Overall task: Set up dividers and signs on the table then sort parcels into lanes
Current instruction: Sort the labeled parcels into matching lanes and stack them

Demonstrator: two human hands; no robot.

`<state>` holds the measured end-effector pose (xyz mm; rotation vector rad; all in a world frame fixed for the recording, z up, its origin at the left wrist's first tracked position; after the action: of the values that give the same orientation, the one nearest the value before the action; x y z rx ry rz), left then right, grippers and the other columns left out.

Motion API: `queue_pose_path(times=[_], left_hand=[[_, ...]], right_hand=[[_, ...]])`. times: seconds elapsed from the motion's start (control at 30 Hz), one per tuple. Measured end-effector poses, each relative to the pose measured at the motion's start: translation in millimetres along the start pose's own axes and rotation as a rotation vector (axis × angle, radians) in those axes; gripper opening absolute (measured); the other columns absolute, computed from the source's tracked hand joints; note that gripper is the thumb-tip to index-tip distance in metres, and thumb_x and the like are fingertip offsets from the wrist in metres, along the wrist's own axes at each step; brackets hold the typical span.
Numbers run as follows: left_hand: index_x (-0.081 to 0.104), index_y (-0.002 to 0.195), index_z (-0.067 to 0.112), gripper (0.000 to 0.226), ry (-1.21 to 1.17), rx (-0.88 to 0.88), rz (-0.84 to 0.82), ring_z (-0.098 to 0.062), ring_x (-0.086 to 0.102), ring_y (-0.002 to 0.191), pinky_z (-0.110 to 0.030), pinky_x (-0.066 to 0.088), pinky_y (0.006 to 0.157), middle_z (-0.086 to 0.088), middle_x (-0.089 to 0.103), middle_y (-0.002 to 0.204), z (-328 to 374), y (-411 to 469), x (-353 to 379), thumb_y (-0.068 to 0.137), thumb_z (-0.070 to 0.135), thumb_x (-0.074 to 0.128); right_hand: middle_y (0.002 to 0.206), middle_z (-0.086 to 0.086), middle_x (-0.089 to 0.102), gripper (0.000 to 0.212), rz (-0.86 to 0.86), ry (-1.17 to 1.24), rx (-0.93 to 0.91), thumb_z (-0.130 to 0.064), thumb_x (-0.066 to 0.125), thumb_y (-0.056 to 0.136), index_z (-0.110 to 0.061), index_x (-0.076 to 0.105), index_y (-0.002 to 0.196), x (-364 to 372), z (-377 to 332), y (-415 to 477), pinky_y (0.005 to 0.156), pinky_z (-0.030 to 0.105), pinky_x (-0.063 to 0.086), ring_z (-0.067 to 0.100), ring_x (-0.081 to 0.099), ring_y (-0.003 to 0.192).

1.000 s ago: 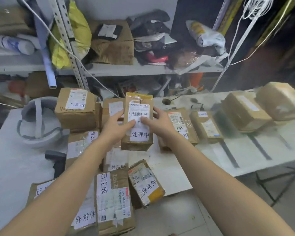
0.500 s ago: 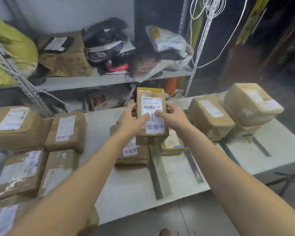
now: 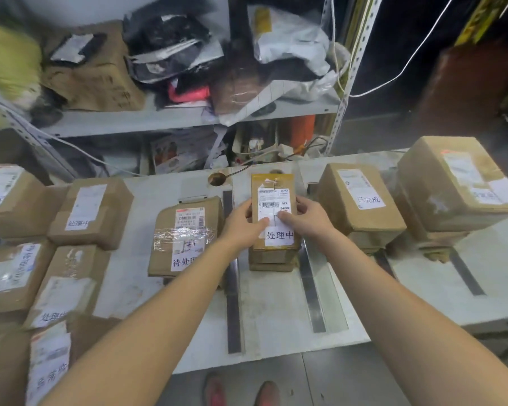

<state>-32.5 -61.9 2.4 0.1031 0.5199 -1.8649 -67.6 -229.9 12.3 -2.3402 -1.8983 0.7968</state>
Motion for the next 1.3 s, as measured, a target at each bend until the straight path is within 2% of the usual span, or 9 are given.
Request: queue_pose_path(times=[0.17,0.3,0.4,0.5,0.6,0.7,0.97,1.1,1.3], left_hand=[[0.049,0.139,0.037,0.052,-0.007,-0.018,0.011,-0.011,0.062,0.111,-0.036,0.059,0.087,0.012,0.064,0.122,-15.8,11.4,11.4,0.093,0.018,0.066],[0.047,0.142,0.032,0.054,0.011,-0.024,-0.002,-0.015,0.062,0.116,-0.037,0.060,0.086,0.010,0.063,0.127,-16.2,15.6,11.8,0.093,0.020,0.066],[0.042,0.146,0.027,0.062,0.052,-0.010,0.007,-0.018,0.055,0.125,-0.028,0.054,0.087,0.014,0.060,0.124,-10.9,16.2,-0.2,0.090,0.025,0.070],[0.031,0.152,0.027,0.076,0.084,0.007,0.064,-0.021,0.045,0.136,-0.035,0.045,0.103,0.000,0.044,0.150,1.7,14.3,-39.7,0.088,0.038,0.071],[0.033,0.151,0.032,0.073,0.239,0.042,0.191,-0.019,0.045,0.135,-0.034,0.041,0.103,0.000,0.043,0.152,16.1,5.3,-103.2,0.088,0.048,0.066],[0.027,0.154,0.027,0.075,0.415,0.054,0.236,-0.021,0.039,0.141,-0.040,0.037,0.111,-0.002,0.039,0.155,22.5,-8.3,-160.6,0.091,0.047,0.063],[0.033,0.153,0.024,0.069,0.781,0.071,0.371,-0.025,0.043,0.137,-0.041,0.042,0.107,-0.003,0.045,0.151,8.2,-48.9,-300.0,0.093,0.044,0.059],[0.038,0.150,0.026,0.063,0.877,0.027,0.385,-0.026,0.048,0.132,-0.041,0.047,0.100,-0.002,0.049,0.148,-16.7,-53.8,-375.1,0.094,0.053,0.052],[0.049,0.138,0.022,0.054,1.036,0.104,0.382,-0.029,0.055,0.119,-0.040,0.049,0.087,-0.006,0.059,0.130,-53.6,-55.0,-489.3,0.092,0.049,0.055]], right_hand=[[0.118,-0.004,0.071,0.044,0.000,-0.001,0.035,-0.025,0.072,0.088,-0.022,0.060,0.131,6.4,23.8,14.7,0.087,0.038,0.059,0.014,0.069,0.099],[0.122,-0.002,0.069,0.048,-0.023,-0.057,0.034,-0.025,0.073,0.088,-0.020,0.058,0.134,4.3,20.1,21.5,0.083,0.034,0.060,0.014,0.069,0.101],[0.126,-0.001,0.066,0.053,0.017,-0.195,-0.025,-0.028,0.073,0.087,-0.017,0.056,0.136,-0.1,5.9,25.0,0.090,0.037,0.057,0.019,0.066,0.110],[0.129,0.002,0.064,0.057,0.103,-0.315,-0.107,-0.031,0.071,0.087,-0.017,0.053,0.139,0.7,-18.6,28.7,0.092,0.034,0.050,0.024,0.061,0.118],[0.138,0.006,0.059,0.062,0.110,-0.410,-0.212,-0.032,0.068,0.087,-0.015,0.048,0.144,20.7,-51.8,33.2,0.087,0.028,0.042,0.026,0.055,0.124],[0.140,0.006,0.056,0.062,0.091,-0.497,-0.295,-0.034,0.065,0.087,-0.015,0.048,0.144,53.8,-86.4,32.6,0.097,0.037,0.045,0.028,0.047,0.130],[0.140,0.007,0.055,0.058,0.024,-0.629,-0.472,-0.034,0.066,0.087,-0.014,0.050,0.139,158.5,-168.4,13.5,0.100,0.040,0.042,0.028,0.048,0.129],[0.126,0.008,0.062,0.049,0.044,-0.768,-0.495,-0.036,0.064,0.086,-0.012,0.055,0.128,224.6,-204.6,4.3,0.089,0.044,0.051,0.030,0.056,0.115],[0.139,0.005,0.055,0.058,0.028,-0.868,-0.436,-0.039,0.062,0.089,-0.018,0.047,0.141,338.1,-246.7,-4.2,0.094,0.041,0.047,0.029,0.049,0.126]])
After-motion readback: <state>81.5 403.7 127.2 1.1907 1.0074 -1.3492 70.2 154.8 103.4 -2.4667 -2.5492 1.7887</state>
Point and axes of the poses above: each hand's wrist, its own y-axis towards the middle knuckle, its own x-axis out of the palm, z = x × y, the point moved 7 cm from there along y, towards the middle knuckle
